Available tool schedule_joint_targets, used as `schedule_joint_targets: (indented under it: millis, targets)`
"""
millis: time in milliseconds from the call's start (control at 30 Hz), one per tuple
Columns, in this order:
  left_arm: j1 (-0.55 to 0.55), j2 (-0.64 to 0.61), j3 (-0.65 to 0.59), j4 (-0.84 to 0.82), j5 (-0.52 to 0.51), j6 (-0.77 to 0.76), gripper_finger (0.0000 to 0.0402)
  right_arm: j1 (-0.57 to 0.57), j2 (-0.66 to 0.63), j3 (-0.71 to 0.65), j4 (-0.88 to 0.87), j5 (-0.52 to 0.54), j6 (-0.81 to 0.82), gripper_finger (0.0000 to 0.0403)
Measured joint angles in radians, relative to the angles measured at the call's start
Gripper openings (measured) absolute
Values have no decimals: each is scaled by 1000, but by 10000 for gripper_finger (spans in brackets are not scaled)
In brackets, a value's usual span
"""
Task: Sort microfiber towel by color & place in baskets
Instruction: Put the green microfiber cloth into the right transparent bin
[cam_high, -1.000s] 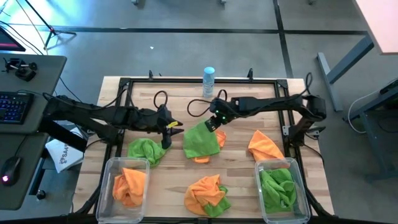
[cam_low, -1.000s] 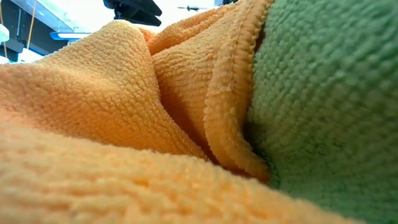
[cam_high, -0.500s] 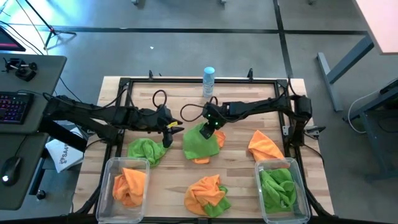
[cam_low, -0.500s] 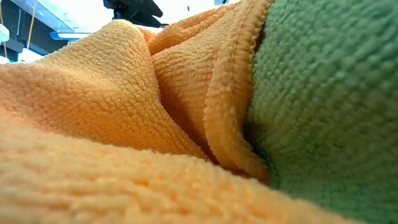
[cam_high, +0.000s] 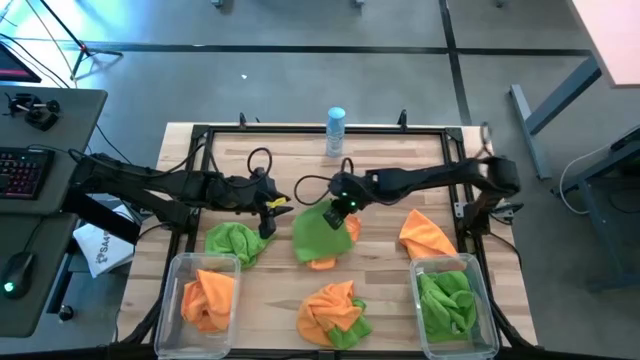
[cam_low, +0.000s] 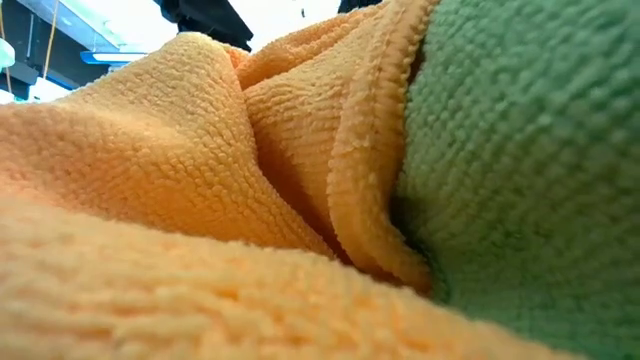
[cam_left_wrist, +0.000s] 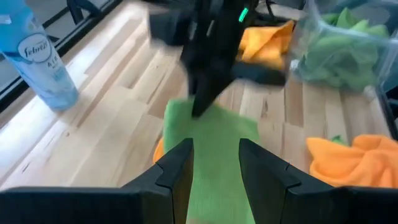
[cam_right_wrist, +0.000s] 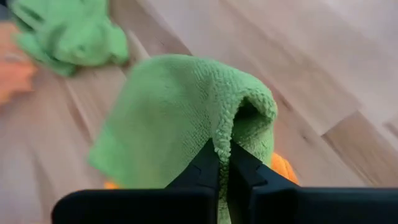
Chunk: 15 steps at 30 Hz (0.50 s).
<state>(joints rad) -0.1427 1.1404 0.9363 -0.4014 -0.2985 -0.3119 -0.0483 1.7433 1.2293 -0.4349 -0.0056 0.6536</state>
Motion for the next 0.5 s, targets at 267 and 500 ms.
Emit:
schedule_joint_targets:
  millis: [267,500]
  targets:
    - [6,-22,-1,-90,53,69,117,139,-251,0,-174,228,164,1]
    - [6,-35,0,-137,102,87,117,334,-362,59,-376,413,400,1]
